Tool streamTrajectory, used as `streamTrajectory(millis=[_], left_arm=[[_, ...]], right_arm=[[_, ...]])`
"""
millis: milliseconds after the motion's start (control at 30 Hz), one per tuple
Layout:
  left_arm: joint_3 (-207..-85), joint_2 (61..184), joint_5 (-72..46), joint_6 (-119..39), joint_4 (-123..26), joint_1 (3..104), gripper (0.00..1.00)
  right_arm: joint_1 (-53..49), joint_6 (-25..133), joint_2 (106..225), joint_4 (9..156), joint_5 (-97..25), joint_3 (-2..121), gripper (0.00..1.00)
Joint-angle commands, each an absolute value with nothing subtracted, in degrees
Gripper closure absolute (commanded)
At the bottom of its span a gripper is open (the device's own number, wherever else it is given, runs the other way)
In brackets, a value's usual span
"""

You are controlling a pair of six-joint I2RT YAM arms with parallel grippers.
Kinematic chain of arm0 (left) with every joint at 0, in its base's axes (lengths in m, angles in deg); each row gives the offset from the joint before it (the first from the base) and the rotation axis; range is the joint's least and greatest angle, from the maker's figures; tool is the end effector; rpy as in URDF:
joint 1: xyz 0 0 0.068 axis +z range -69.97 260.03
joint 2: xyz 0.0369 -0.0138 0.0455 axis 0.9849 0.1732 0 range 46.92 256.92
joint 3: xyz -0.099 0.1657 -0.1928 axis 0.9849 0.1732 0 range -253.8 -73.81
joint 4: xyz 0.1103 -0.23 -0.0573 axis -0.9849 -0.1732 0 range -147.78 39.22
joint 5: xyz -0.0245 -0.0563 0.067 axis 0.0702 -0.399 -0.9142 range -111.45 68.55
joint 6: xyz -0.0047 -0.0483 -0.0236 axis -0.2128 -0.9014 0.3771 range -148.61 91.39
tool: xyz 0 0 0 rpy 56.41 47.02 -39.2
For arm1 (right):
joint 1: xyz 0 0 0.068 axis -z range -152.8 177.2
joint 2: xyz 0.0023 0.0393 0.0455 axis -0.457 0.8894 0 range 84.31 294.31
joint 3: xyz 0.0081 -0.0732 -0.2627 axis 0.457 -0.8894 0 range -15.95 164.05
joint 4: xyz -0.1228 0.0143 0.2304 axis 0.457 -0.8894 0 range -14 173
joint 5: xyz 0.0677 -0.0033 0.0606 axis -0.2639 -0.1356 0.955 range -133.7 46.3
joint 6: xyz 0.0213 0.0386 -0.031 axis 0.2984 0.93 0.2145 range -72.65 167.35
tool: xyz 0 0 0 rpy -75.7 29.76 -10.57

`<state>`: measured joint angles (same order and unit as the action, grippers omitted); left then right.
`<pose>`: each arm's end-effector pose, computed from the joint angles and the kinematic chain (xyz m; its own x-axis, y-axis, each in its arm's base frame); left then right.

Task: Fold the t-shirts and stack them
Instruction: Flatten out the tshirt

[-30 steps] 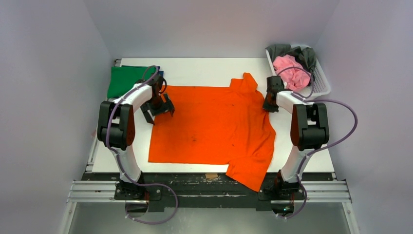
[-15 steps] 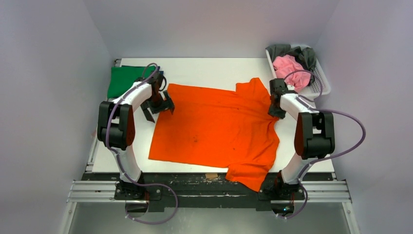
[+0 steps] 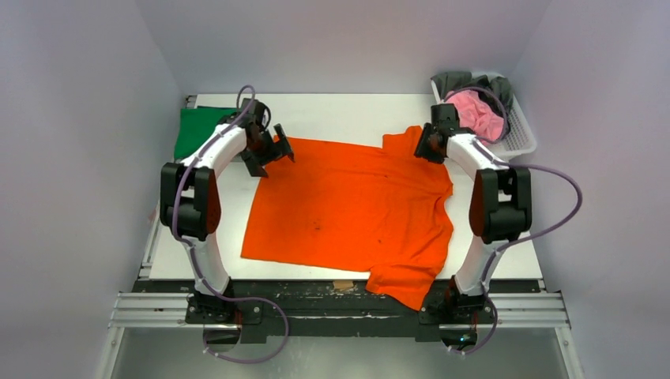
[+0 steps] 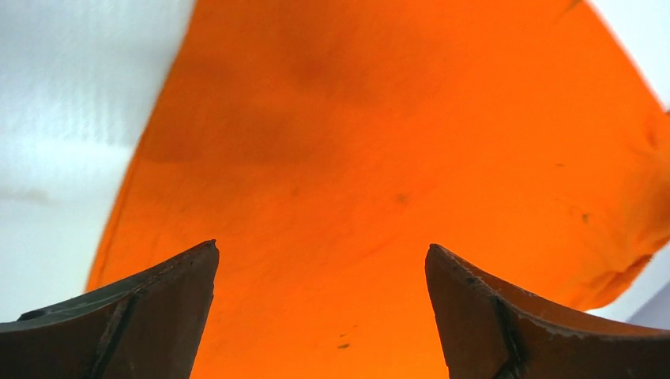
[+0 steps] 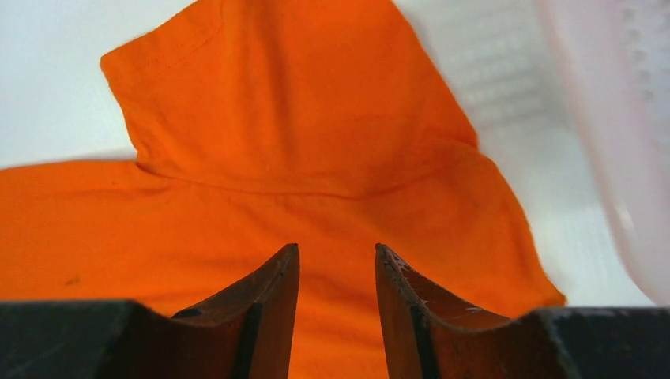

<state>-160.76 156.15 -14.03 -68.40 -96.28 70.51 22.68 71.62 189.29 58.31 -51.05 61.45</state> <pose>0.3915 -0.0702 0.2242 -0.8372 -0.5031 -0.2143 -0.4212 0.8432 -0.3340 0.3993 0.0270 0.2218 -0.7187 0.3523 -0.5995 0.3241 0.9325 0.1594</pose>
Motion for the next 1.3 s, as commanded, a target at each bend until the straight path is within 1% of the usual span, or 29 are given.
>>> streamTrajectory(millis=[0,100,267,367,500,667,800,967,1133,1267], left_arm=[[-166.31,160.88,-6.67,-67.61,-90.55,70.18,0.00],[-169.97,165.37,-5.27,-68.02,-92.44,70.18,0.00],[-171.79,170.21,-3.42,-69.97,-91.88,70.10,0.00],[-175.69,173.50,-5.46,-70.53,-95.21,70.10,0.00],[-182.29,177.91,-8.26,-71.33,-99.45,70.05,0.00],[-193.62,184.90,-9.58,-72.71,-105.53,70.10,0.00],[-200.49,189.12,-10.42,-73.36,-108.09,70.33,0.00],[-205.11,191.78,-9.50,-74.69,-107.83,72.08,0.00],[-206.31,192.83,-7.31,-76.34,-102.93,72.91,0.00],[-211.40,195.17,-6.50,-76.11,-103.51,72.91,0.00]], right_arm=[[22.56,71.35,196.16,60.07,-46.76,67.40,0.60],[22.54,71.29,200.48,60.92,-46.61,70.81,0.59],[22.54,72.40,205.27,61.54,-48.05,73.67,0.58],[22.60,73.31,208.52,62.38,-48.46,75.67,0.57],[22.54,73.99,214.01,59.61,-48.55,81.75,0.56],[22.57,76.43,219.94,58.69,-46.75,91.32,0.55],[22.55,77.16,226.22,56.40,-45.42,102.03,0.54],[22.57,78.83,233.58,55.61,-43.88,113.64,0.54],[22.87,80.13,236.20,58.04,-42.96,117.26,0.53],[22.87,78.30,234.78,58.32,-41.63,117.86,0.52]])
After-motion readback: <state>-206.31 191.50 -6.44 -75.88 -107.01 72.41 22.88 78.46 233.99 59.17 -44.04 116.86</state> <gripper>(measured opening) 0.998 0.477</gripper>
